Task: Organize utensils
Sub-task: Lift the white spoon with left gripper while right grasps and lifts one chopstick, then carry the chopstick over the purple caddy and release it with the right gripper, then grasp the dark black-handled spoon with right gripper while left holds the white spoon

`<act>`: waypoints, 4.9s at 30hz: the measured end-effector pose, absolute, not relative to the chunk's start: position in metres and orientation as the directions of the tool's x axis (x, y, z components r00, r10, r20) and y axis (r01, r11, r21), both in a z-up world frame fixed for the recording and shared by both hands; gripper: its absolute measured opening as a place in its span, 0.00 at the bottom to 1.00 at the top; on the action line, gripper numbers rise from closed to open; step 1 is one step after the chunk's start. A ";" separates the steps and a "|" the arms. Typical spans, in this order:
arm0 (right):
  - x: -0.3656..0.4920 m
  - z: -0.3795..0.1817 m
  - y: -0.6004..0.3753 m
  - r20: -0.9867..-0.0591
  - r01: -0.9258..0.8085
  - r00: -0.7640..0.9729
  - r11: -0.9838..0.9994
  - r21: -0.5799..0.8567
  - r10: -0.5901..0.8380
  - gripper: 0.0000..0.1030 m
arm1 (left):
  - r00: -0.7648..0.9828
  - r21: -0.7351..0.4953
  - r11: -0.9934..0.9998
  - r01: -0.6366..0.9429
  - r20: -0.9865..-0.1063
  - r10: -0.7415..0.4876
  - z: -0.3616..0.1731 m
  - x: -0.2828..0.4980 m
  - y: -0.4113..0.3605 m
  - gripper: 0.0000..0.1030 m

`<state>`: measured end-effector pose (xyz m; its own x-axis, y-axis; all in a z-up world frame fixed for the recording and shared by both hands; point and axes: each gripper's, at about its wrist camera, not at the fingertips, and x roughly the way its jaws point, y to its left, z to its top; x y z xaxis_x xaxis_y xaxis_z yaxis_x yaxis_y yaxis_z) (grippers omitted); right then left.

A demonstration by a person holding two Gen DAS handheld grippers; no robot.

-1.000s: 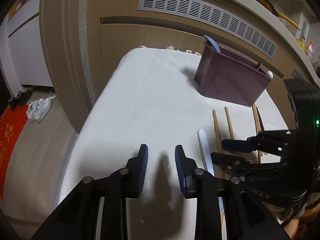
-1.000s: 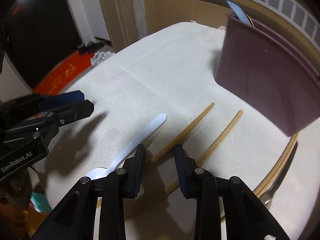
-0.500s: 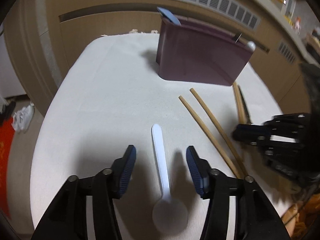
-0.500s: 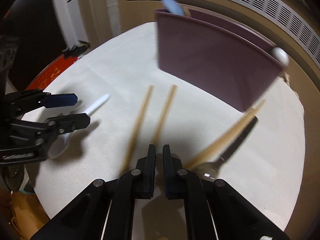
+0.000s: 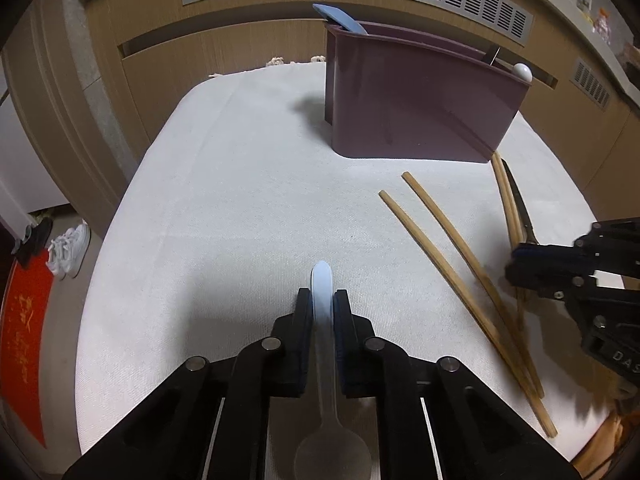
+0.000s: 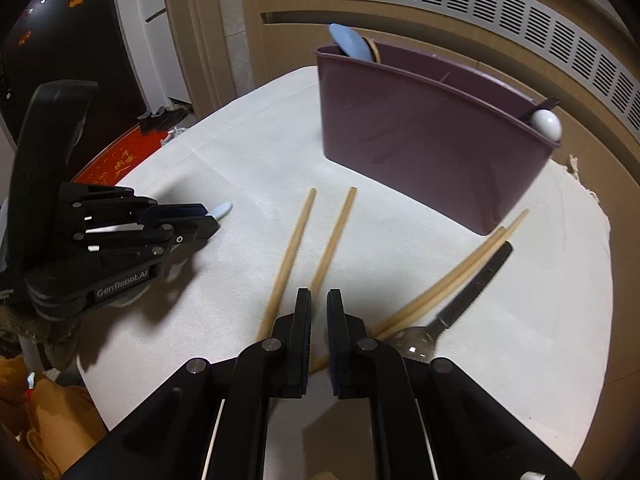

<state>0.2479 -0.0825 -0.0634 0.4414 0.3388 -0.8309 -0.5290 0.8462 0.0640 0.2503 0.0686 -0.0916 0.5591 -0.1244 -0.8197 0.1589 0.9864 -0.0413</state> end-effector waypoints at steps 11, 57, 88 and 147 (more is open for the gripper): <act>0.267 -0.074 -0.055 -0.857 -0.518 0.379 0.848 0.116 0.348 0.08 | 0.631 -0.129 0.985 0.118 -0.756 -0.174 -0.068 0.227 0.102 0.11; 0.183 0.125 -0.160 -0.406 -0.506 0.757 0.853 0.132 0.512 0.07 | 0.808 -0.080 0.954 0.289 -0.513 -0.288 0.100 0.193 0.025 0.10; 0.314 0.163 -0.177 -0.346 -0.344 0.876 0.938 0.041 0.336 0.06 | 0.568 -0.037 0.866 0.498 -0.741 -0.358 -0.008 0.316 0.004 0.14; 0.244 -0.108 -0.190 -0.862 -0.271 0.470 0.960 0.064 0.190 0.98 | 0.606 -0.238 0.940 0.245 -0.719 -0.340 -0.046 0.268 0.039 0.36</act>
<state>0.2440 -0.1899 -0.1082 0.4695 0.1898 -0.8623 -0.2711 0.9604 0.0638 0.2676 0.0392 -0.0456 0.6056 -0.3404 -0.7193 0.2455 0.9397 -0.2381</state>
